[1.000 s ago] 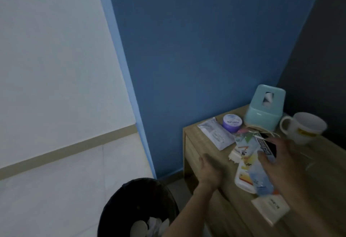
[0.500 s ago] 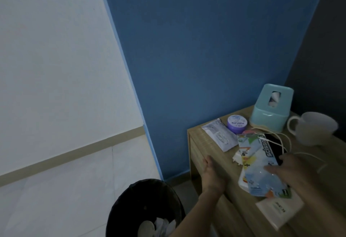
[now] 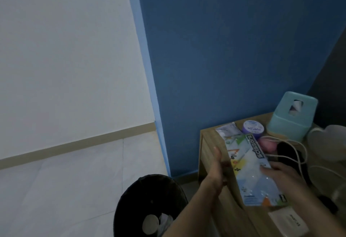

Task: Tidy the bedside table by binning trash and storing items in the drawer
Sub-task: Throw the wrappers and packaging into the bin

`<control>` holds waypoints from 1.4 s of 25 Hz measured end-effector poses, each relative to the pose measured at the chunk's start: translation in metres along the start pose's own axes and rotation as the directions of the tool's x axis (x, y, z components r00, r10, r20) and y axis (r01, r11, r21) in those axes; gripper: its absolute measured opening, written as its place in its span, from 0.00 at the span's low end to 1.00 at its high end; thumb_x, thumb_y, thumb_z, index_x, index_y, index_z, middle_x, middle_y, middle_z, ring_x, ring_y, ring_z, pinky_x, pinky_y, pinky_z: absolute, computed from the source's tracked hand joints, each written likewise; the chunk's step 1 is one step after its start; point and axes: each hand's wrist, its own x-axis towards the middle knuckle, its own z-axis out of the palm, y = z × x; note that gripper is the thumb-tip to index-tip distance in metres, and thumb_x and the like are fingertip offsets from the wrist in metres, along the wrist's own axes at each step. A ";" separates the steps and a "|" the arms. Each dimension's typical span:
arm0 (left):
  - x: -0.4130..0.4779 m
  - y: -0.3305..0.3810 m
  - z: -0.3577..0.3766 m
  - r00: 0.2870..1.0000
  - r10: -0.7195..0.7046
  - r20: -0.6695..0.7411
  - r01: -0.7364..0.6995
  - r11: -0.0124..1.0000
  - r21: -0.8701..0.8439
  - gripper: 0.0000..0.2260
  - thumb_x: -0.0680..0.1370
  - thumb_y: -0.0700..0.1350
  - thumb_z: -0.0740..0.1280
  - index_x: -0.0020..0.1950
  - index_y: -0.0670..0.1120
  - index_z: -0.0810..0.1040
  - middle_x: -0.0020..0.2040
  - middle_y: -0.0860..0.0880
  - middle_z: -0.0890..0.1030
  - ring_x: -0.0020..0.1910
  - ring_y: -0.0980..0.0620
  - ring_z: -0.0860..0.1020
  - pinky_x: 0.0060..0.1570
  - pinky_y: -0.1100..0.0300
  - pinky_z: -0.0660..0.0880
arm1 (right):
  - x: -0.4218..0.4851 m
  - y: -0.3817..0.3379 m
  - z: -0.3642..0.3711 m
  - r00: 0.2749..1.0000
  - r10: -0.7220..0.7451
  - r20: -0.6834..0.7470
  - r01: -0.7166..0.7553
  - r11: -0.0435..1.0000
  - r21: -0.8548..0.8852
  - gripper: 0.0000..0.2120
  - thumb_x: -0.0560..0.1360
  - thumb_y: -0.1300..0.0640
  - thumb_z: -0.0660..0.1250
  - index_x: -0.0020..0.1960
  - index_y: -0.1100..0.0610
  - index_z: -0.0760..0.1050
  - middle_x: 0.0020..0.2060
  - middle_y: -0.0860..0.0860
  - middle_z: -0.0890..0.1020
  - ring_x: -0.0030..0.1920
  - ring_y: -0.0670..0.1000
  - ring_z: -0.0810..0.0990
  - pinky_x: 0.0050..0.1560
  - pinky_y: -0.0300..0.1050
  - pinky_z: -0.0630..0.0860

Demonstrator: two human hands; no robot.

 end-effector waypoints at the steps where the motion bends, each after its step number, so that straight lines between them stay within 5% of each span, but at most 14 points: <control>1: 0.000 0.001 -0.005 0.999 0.025 0.022 -0.024 0.999 -0.039 0.31 0.77 0.67 0.49 0.63 0.46 0.77 0.57 0.48 0.80 0.57 0.48 0.76 0.64 0.50 0.68 | 0.000 0.003 0.013 0.999 -0.033 0.020 0.034 0.999 -0.021 0.04 0.73 0.65 0.65 0.42 0.64 0.78 0.34 0.56 0.81 0.35 0.56 0.79 0.39 0.50 0.76; 3: -0.002 0.001 -0.021 0.997 0.074 -0.018 -0.075 0.995 -0.066 0.18 0.76 0.54 0.65 0.60 0.43 0.78 0.57 0.43 0.82 0.55 0.44 0.79 0.60 0.47 0.75 | 0.005 0.012 0.038 0.992 -0.126 0.031 0.128 0.987 -0.093 0.07 0.74 0.62 0.65 0.48 0.65 0.78 0.39 0.57 0.83 0.40 0.56 0.80 0.47 0.52 0.76; 6: -0.007 -0.001 -0.049 0.983 0.131 -0.125 -0.142 0.986 -0.083 0.08 0.77 0.39 0.65 0.54 0.37 0.77 0.51 0.40 0.81 0.50 0.41 0.81 0.54 0.49 0.78 | 0.004 0.037 0.067 0.950 -0.284 0.127 0.309 0.902 -0.301 0.21 0.79 0.50 0.55 0.61 0.65 0.73 0.53 0.59 0.79 0.55 0.58 0.77 0.54 0.45 0.68; 8: -0.015 -0.003 -0.068 0.977 0.142 -0.162 -0.154 0.986 -0.066 0.04 0.78 0.38 0.63 0.50 0.40 0.77 0.49 0.42 0.81 0.47 0.45 0.81 0.55 0.50 0.77 | 0.010 0.060 0.076 0.895 -0.414 0.167 0.430 0.701 -0.569 0.25 0.78 0.46 0.55 0.58 0.67 0.75 0.55 0.62 0.80 0.57 0.62 0.77 0.59 0.47 0.68; 10: -0.019 -0.007 -0.088 0.972 0.135 -0.193 -0.150 0.987 -0.063 0.04 0.78 0.38 0.63 0.50 0.41 0.77 0.53 0.40 0.81 0.51 0.43 0.81 0.57 0.49 0.77 | 0.012 0.065 0.088 0.872 -0.463 0.158 0.423 0.552 -0.718 0.17 0.75 0.56 0.64 0.53 0.70 0.78 0.54 0.67 0.80 0.56 0.66 0.77 0.59 0.57 0.71; 13: -0.032 -0.014 -0.117 0.955 0.145 -0.260 -0.170 0.983 -0.076 0.08 0.78 0.39 0.63 0.56 0.37 0.76 0.56 0.38 0.80 0.53 0.40 0.80 0.56 0.48 0.78 | -0.003 0.058 0.118 0.815 -0.564 0.132 0.443 0.461 -0.769 0.14 0.71 0.60 0.68 0.52 0.68 0.79 0.53 0.66 0.81 0.55 0.66 0.78 0.55 0.60 0.74; 15: -0.046 -0.021 -0.143 0.918 0.164 -0.360 -0.191 0.981 -0.041 0.09 0.79 0.38 0.63 0.57 0.35 0.76 0.52 0.39 0.80 0.49 0.42 0.80 0.52 0.51 0.79 | -0.020 0.064 0.145 0.726 -0.634 0.267 0.571 0.338 -0.748 0.16 0.72 0.60 0.66 0.58 0.65 0.77 0.59 0.62 0.78 0.61 0.62 0.75 0.60 0.57 0.72; 19: -0.065 -0.055 -0.213 0.825 0.132 -0.550 -0.106 0.991 0.078 0.07 0.78 0.39 0.65 0.39 0.43 0.75 0.46 0.39 0.79 0.53 0.34 0.79 0.57 0.43 0.75 | -0.049 0.112 0.210 0.736 -0.413 0.537 0.674 0.367 -0.641 0.23 0.78 0.54 0.56 0.71 0.59 0.62 0.73 0.54 0.63 0.73 0.52 0.58 0.72 0.46 0.57; 22: -0.073 -0.102 -0.259 0.794 0.036 -0.607 0.046 0.992 0.119 0.10 0.77 0.40 0.65 0.36 0.45 0.75 0.44 0.41 0.80 0.51 0.37 0.80 0.56 0.42 0.77 | -0.069 0.163 0.248 0.712 -0.217 0.668 0.686 0.419 -0.595 0.26 0.78 0.52 0.57 0.74 0.57 0.56 0.74 0.54 0.59 0.74 0.52 0.55 0.72 0.43 0.54; 26: -0.074 -0.151 -0.284 0.787 -0.066 -0.614 0.193 0.971 0.143 0.04 0.74 0.37 0.61 0.41 0.42 0.74 0.48 0.38 0.80 0.49 0.40 0.79 0.54 0.44 0.76 | -0.076 0.210 0.266 0.657 -0.043 0.753 0.742 0.212 -0.636 0.31 0.77 0.44 0.55 0.74 0.57 0.51 0.74 0.53 0.58 0.74 0.51 0.55 0.72 0.47 0.51; 29: -0.062 -0.174 -0.291 0.779 -0.145 -0.610 0.258 0.961 0.101 0.09 0.73 0.37 0.60 0.51 0.36 0.76 0.53 0.35 0.80 0.53 0.37 0.79 0.55 0.44 0.77 | -0.072 0.228 0.269 0.656 -0.059 0.753 0.754 0.094 -0.650 0.27 0.76 0.51 0.60 0.72 0.60 0.59 0.71 0.55 0.65 0.72 0.54 0.61 0.71 0.51 0.52; 32: -0.052 -0.175 -0.289 0.776 -0.177 -0.606 0.266 0.962 0.058 0.05 0.75 0.38 0.62 0.47 0.38 0.75 0.51 0.36 0.79 0.53 0.37 0.79 0.56 0.44 0.76 | -0.068 0.241 0.271 0.632 -0.095 0.769 0.775 0.045 -0.631 0.25 0.57 0.56 0.79 0.52 0.63 0.81 0.48 0.58 0.85 0.50 0.58 0.83 0.58 0.51 0.69; 34: -0.048 -0.169 -0.286 0.770 -0.212 -0.602 0.238 0.970 -0.037 0.11 0.77 0.42 0.64 0.55 0.36 0.75 0.56 0.36 0.78 0.56 0.39 0.78 0.58 0.46 0.75 | -0.065 0.241 0.274 0.647 -0.069 0.760 0.763 0.043 -0.645 0.26 0.49 0.54 0.80 0.45 0.62 0.83 0.40 0.56 0.86 0.42 0.58 0.85 0.52 0.51 0.72; 35: -0.047 -0.168 -0.284 0.769 -0.226 -0.597 0.242 0.969 -0.055 0.17 0.77 0.44 0.64 0.62 0.35 0.72 0.60 0.37 0.77 0.59 0.38 0.77 0.60 0.48 0.75 | -0.065 0.237 0.274 0.638 -0.062 0.768 0.770 0.027 -0.638 0.29 0.50 0.53 0.81 0.48 0.64 0.82 0.43 0.58 0.85 0.46 0.59 0.84 0.53 0.52 0.75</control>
